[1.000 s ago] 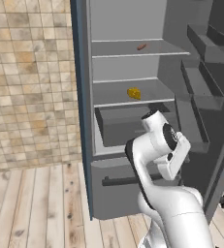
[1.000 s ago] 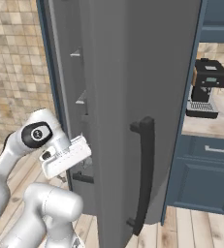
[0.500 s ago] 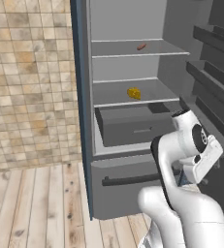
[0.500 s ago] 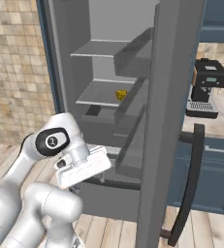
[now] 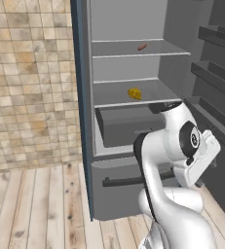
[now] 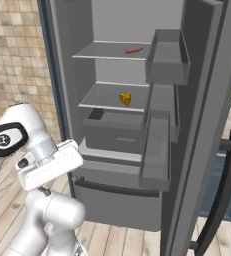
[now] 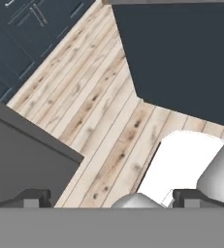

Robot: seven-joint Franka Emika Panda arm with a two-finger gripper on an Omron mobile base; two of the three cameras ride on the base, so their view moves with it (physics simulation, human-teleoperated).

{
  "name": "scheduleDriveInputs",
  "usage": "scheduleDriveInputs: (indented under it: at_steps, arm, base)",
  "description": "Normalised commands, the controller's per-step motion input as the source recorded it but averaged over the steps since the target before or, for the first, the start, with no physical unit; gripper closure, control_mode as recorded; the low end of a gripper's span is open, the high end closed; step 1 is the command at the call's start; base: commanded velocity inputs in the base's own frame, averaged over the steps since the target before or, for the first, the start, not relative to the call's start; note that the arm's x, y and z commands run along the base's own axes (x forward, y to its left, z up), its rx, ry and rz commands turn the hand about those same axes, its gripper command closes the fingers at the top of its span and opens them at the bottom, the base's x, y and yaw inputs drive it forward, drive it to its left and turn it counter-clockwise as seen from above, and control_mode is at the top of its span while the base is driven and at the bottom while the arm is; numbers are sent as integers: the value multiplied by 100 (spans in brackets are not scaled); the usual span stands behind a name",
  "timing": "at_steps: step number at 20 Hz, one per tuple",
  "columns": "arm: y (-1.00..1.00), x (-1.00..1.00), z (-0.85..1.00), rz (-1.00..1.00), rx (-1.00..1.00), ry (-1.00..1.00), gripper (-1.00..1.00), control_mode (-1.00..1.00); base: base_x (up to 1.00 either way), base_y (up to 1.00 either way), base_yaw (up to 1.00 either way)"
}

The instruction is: Retrieve the sausage and cheese from the fridge and place them on the cutting board on the counter.

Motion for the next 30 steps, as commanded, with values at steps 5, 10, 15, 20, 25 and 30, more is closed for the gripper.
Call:
scheduleDriveInputs:
  at_steps: [5,10,15,20,25,30]
  arm:
    - [63,-2,25,41,-18,0,-100,-100]
    - [33,0,0,70,-25,2,-100,-100]
    - [1,0,0,82,-26,5,-100,-100]
    - [0,0,11,79,-17,20,-100,-100]
    - [1,6,-11,71,-20,36,-100,-100]
    - [0,44,-14,63,-12,40,-100,-100]
  base:
    - [0,0,0]
    - [0,0,0]
    - [0,0,0]
    - [0,0,0]
    - [0,0,0]
    - [0,0,0]
